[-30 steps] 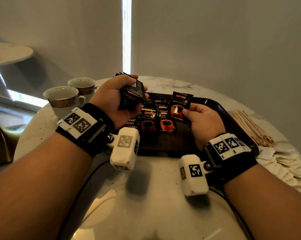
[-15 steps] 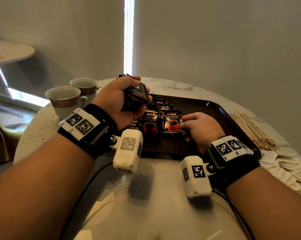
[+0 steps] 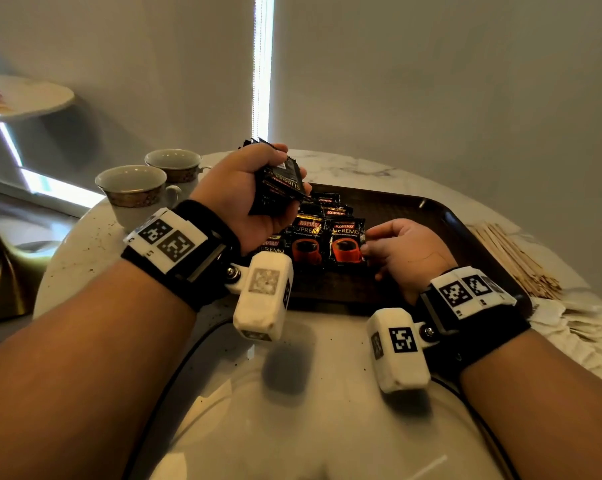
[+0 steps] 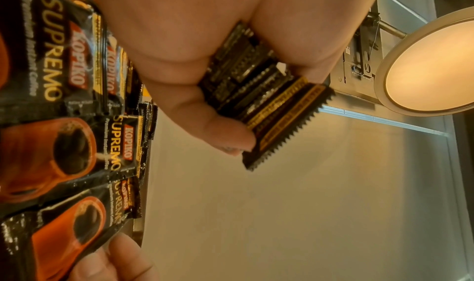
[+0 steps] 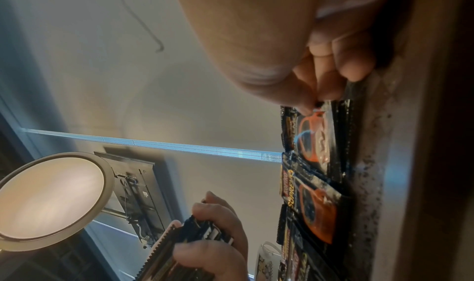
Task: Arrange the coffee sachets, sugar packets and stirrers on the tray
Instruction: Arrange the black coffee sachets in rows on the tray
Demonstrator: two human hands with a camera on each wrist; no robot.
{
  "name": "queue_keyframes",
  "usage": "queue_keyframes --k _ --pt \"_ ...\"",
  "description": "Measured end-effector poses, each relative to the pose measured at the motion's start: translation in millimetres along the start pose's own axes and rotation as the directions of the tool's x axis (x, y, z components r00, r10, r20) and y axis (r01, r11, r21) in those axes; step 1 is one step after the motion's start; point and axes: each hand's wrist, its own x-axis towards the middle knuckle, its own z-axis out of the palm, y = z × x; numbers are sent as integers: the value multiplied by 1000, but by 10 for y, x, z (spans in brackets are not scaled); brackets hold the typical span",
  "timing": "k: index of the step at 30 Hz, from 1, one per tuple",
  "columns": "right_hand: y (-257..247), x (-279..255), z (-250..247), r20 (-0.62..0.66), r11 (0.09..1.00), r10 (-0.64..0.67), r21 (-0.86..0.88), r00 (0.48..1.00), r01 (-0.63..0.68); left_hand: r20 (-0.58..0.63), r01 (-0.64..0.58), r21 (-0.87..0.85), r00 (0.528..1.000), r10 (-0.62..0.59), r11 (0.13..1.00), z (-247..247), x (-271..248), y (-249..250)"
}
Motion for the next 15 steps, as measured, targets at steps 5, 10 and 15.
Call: queue_keyframes --k 5,10,15 --pt "-29 -14 -8 8 999 5 49 1000 -6 -15 10 12 1000 -10 1000 20 -14 -8" --pt "-35 -12 -10 19 997 7 71 1000 -8 -1 69 18 998 -69 997 41 -36 -23" --pt "-38 -22 -12 8 995 3 98 1000 -4 10 70 12 997 -70 997 36 -34 -23"
